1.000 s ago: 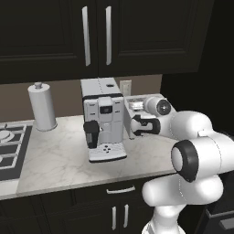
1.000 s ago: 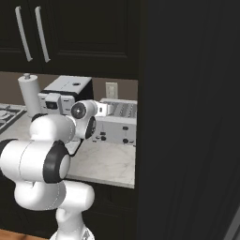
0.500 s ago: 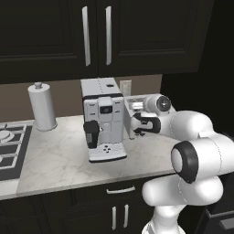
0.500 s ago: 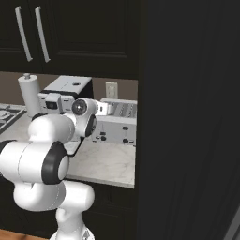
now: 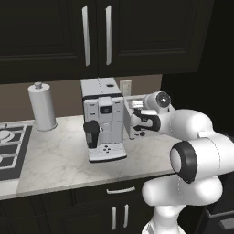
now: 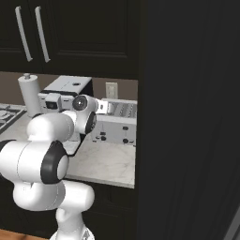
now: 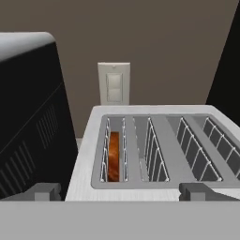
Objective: Start the toaster. Once the lever pops up, take the bread to the plate on the dining counter.
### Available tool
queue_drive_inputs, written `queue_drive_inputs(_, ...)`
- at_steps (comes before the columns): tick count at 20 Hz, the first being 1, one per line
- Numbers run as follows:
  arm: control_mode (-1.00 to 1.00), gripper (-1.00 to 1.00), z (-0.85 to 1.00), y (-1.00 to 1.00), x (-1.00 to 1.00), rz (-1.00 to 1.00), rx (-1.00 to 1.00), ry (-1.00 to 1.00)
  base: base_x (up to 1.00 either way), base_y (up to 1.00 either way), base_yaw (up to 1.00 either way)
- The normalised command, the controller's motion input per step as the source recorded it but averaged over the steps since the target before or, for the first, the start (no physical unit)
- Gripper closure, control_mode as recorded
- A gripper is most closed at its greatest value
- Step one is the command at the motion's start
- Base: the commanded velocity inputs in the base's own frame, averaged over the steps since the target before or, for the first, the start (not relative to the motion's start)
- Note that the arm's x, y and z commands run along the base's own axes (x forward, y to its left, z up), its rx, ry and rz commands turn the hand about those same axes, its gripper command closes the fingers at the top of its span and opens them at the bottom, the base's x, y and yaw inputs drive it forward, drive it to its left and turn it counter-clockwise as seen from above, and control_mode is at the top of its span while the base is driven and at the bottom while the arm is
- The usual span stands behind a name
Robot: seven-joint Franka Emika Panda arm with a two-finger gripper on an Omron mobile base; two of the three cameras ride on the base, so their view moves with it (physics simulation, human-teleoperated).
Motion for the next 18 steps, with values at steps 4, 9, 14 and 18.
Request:
queue_drive_inputs(4,-1.0,-1.0,0.0,0.0,0.02,0.0,0.0,0.03,0.0,0.0,0.0)
queue_drive_inputs(9,-1.0,-1.0,0.0,0.0,0.05,0.0,0.0,0.03,0.0,0.0,0.0)
queue_drive_inputs(14,-1.0,-1.0,0.0,0.0,0.1,0.0,0.0,0.02,0.0,0.0,0.0)
queue_drive_inputs(18,-1.0,-1.0,0.0,0.0,0.14,0.0,0.0,0.02,0.0,0.0,0.0)
